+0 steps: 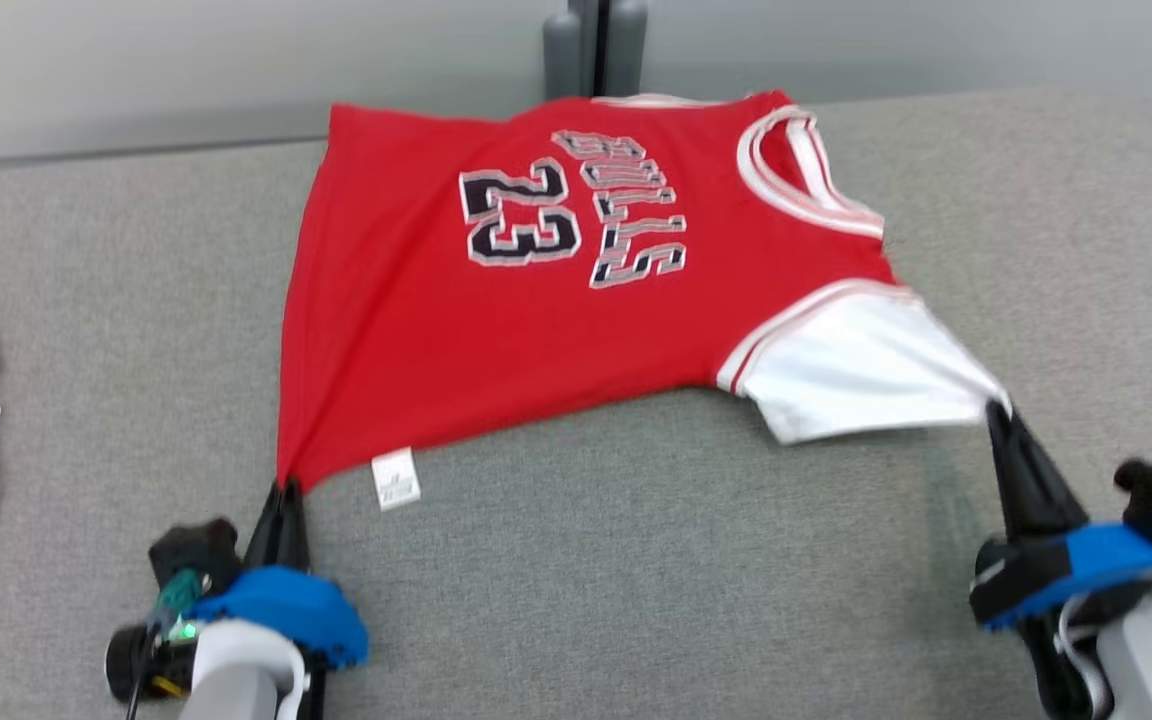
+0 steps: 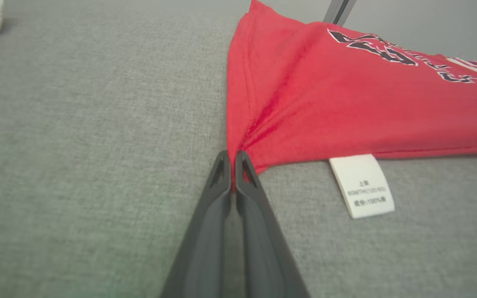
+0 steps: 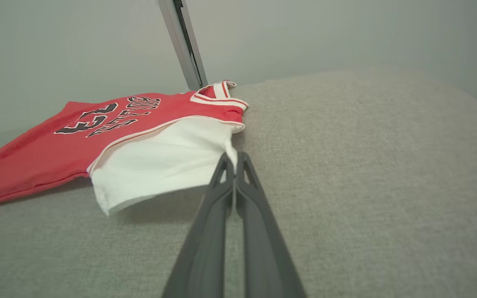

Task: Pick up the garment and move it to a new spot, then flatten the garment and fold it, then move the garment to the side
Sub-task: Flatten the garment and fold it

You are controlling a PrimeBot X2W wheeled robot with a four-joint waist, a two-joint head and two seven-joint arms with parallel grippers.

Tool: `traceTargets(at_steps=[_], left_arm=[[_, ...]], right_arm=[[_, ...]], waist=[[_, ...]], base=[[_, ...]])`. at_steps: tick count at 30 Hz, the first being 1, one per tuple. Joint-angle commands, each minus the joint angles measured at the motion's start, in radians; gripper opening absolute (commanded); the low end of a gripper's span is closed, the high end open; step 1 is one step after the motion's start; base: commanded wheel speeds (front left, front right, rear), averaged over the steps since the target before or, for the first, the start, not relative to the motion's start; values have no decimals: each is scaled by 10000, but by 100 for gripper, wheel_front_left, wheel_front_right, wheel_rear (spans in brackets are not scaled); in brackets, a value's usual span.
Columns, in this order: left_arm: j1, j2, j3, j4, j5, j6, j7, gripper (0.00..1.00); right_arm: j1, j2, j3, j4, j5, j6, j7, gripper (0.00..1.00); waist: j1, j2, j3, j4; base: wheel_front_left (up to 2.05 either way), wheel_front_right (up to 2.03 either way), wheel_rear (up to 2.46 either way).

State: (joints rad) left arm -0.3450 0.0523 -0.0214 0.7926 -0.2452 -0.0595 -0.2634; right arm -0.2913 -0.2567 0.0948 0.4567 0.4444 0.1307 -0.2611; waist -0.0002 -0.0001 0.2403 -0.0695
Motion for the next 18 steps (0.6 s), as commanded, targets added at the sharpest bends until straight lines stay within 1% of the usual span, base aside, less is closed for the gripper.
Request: traceTargets(at_steps=[1,7,11,18], left_arm=[[358,26,91,3,-61,4,-17,0],[1329,3,404,-374,-198,-109,-10,0],[1961,0,507,-606,-476,-108,-10,0],[3090,3,393,-1130,-980,-15,-12,0]], right_arm=[[296,59,-36,-12,58,1,-59,0],[1703,369,-354,145,273,-1,-59,0],[2382,396,-352,203,266,-2,-59,0],[3596,516,-430,310,542,-4,-59,0]], waist=[[2,1,-307,-234],[2,1,-1083,-433],[2,1,-1579,-550],[2,1,-2301,-372]], base=[[0,0,0],[0,0,0],[0,0,0],[0,0,0]])
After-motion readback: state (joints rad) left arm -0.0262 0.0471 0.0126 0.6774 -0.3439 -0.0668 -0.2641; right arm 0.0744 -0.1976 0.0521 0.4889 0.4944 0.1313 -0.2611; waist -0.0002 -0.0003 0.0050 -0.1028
